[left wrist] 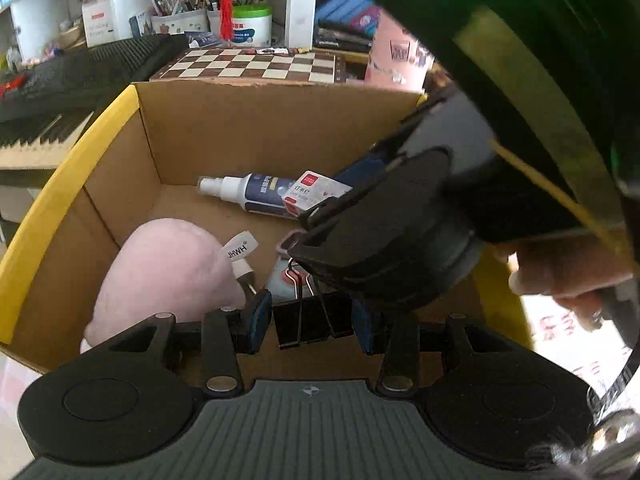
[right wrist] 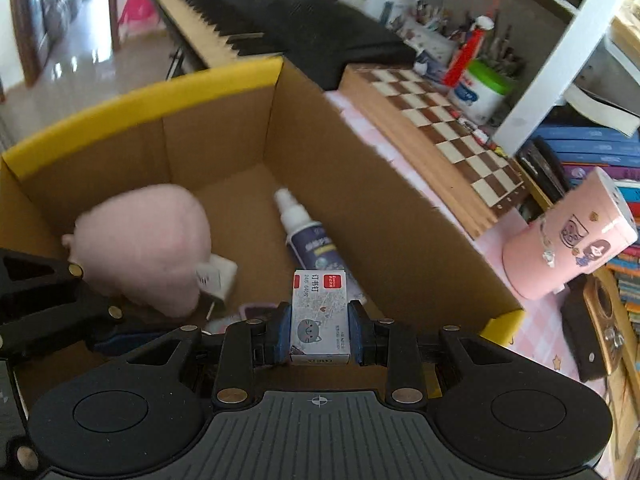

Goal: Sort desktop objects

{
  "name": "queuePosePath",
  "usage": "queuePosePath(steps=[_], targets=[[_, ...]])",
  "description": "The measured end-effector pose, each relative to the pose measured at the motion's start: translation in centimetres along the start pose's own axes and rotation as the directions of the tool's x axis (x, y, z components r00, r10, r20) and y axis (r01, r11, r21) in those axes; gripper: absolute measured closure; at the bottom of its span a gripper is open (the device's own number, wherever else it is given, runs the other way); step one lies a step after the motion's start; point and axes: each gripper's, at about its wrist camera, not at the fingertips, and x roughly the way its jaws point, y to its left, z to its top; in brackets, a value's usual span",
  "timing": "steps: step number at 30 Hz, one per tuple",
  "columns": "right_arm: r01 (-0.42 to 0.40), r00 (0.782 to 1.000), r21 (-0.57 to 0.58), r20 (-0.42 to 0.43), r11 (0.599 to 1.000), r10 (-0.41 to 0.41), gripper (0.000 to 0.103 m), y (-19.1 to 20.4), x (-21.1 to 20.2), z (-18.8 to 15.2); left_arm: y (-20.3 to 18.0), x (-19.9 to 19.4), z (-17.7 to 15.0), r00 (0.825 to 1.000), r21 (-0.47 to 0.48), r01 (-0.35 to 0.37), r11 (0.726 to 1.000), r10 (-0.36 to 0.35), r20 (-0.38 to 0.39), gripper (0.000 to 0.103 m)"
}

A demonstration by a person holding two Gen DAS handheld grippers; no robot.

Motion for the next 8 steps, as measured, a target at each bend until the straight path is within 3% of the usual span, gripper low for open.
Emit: queuePosePath(steps=[8], targets=[[0.019,0.999,0.012,-0.032,1.0,-0.018,0.073,-0.61,0.81,-0.27,-0.31,0.16,-0.21,1.0,0.031,-0.024,0.999,0.024,0.009,0.064]])
